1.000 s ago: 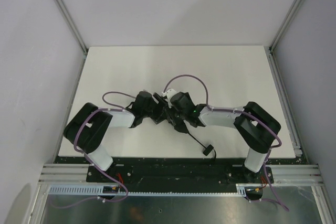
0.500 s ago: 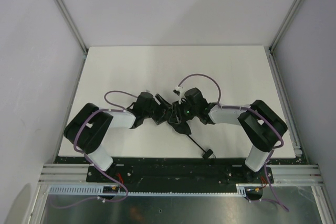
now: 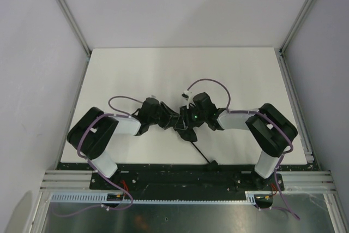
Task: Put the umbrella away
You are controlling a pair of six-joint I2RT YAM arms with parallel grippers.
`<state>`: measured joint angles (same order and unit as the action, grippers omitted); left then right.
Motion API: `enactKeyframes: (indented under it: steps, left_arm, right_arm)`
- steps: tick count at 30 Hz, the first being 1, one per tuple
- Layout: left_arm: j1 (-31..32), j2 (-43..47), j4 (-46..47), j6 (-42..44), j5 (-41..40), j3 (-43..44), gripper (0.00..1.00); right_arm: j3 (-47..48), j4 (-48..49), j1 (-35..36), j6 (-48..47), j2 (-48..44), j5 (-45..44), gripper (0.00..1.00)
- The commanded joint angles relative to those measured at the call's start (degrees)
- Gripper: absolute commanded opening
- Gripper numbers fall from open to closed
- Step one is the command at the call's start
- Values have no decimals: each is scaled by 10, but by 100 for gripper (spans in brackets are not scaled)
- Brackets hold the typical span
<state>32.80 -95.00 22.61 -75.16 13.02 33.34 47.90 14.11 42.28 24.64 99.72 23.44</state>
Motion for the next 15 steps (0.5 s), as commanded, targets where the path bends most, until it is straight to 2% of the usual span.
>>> enactKeyframes:
  steps: [1, 3, 8, 11, 15]
  left_arm:
    - [11, -5, -15, 31, -20, -22, 8]
    - [10, -2, -15, 24, -20, -27, 2]
    - [8, 0, -16, 7, -20, -37, 0]
    - [7, -1, -21, -1, -18, -36, 0]
    - [7, -2, -45, -10, -13, -30, 0]
  right_arm:
    - [22, 36, 2, 1, -42, 7, 38]
    - [23, -12, 7, -22, -57, -37, 53]
    - [32, -105, 53, -88, -94, -166, 84]
    - [59, -162, 103, -123, -88, -265, 92]
    - [103, -210, 159, -150, -48, -385, 95]
